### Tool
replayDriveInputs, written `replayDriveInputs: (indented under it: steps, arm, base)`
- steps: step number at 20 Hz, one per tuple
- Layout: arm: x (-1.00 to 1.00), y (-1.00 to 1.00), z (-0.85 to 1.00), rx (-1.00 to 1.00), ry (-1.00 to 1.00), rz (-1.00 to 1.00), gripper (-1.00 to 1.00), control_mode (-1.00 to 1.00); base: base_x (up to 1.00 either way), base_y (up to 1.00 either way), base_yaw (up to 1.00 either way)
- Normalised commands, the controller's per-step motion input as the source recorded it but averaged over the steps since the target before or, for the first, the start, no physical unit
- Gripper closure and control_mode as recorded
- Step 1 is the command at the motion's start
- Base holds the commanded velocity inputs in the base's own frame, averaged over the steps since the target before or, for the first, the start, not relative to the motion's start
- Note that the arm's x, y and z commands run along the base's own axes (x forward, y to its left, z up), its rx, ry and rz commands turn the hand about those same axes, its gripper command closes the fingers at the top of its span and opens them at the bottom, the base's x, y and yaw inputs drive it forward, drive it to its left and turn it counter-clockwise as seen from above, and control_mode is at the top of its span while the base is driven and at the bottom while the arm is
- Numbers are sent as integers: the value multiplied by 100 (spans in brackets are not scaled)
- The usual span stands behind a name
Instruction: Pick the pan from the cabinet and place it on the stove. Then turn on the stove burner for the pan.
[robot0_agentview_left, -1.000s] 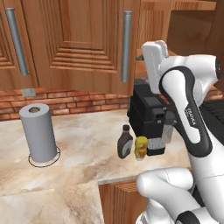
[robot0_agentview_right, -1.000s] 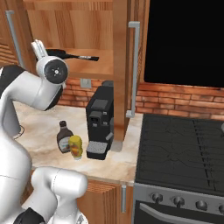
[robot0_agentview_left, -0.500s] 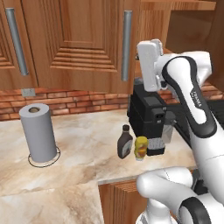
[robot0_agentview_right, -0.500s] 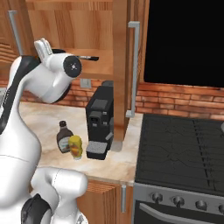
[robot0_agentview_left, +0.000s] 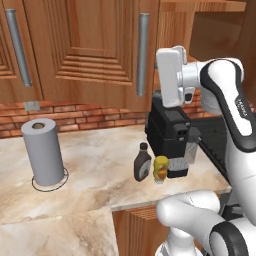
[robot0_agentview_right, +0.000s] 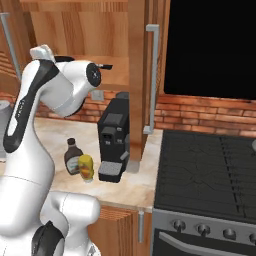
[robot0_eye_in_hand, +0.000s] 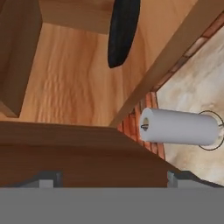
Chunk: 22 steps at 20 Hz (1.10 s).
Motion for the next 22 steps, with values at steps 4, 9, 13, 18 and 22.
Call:
replayDriveInputs:
  steps: [4, 9, 13, 18, 22]
  arm:
    - [-50, 78, -1, 0, 0, 23, -100, -100]
    - [-60, 86, 0, 0, -1, 19, -100, -100]
    - [-64, 91, 0, 0, -3, 15, -100, -100]
    - [-62, 95, -1, 0, -3, 11, -100, -100]
    - [-58, 96, 0, 0, -3, 9, -100, -100]
  base:
    - [0, 0, 0]
    - [0, 0, 0]
    - [0, 0, 0]
    - [0, 0, 0]
    - [0, 0, 0]
